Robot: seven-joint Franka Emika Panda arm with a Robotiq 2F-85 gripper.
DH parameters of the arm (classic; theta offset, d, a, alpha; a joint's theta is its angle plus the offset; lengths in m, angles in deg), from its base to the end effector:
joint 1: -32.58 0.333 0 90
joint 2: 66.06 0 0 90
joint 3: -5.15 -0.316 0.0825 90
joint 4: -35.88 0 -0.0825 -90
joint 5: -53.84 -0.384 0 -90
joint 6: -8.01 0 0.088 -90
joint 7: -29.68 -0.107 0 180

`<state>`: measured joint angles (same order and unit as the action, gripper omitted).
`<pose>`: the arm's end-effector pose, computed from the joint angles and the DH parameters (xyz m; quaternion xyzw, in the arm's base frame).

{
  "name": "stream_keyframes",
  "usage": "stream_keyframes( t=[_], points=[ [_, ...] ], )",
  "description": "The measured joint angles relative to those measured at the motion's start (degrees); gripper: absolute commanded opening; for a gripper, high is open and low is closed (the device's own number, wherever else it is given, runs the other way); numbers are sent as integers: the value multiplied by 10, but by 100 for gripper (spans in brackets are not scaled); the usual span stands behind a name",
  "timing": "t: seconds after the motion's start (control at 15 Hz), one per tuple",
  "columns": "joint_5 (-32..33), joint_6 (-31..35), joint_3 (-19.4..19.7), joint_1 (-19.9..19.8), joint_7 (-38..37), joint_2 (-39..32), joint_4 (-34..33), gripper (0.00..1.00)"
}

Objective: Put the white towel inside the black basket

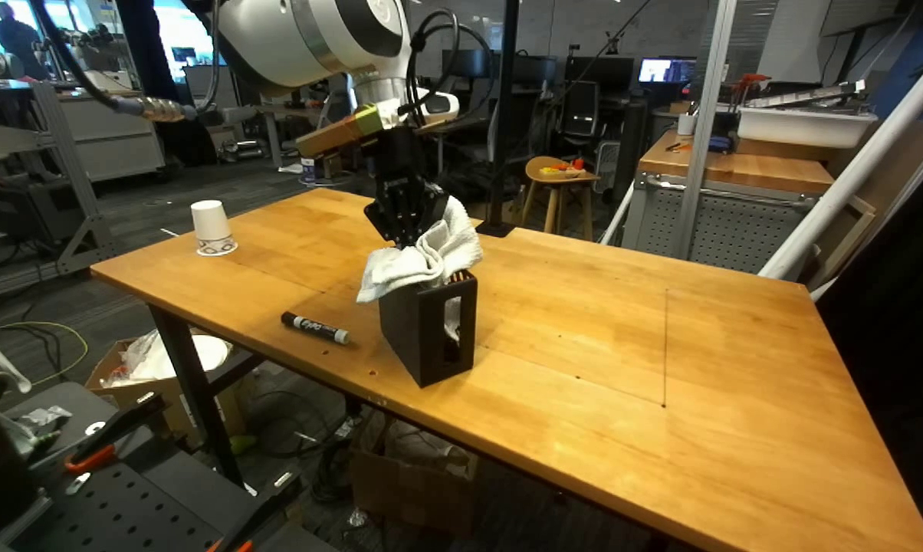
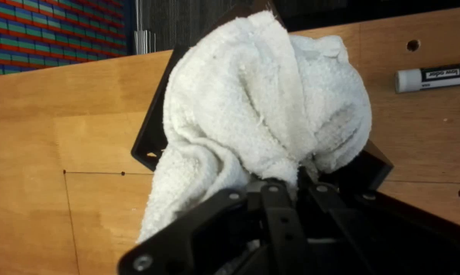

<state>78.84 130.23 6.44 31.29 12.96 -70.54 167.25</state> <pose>0.4955 -0.0408 0.3017 0.9784 -0.0282 -0.0943 0.1820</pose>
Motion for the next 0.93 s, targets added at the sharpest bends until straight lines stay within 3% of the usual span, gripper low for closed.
stream_keyframes(
  t=[0.27,0.47,0.73,0.93],
  points=[
    [-53,-14,5,-4,16,-11,-14,3],
    [-140,-6,8,-14,65,-17,-20,3],
    [-266,32,8,-26,133,-25,-30,3],
    [-311,74,8,-26,154,-35,-38,3]
  ],
)
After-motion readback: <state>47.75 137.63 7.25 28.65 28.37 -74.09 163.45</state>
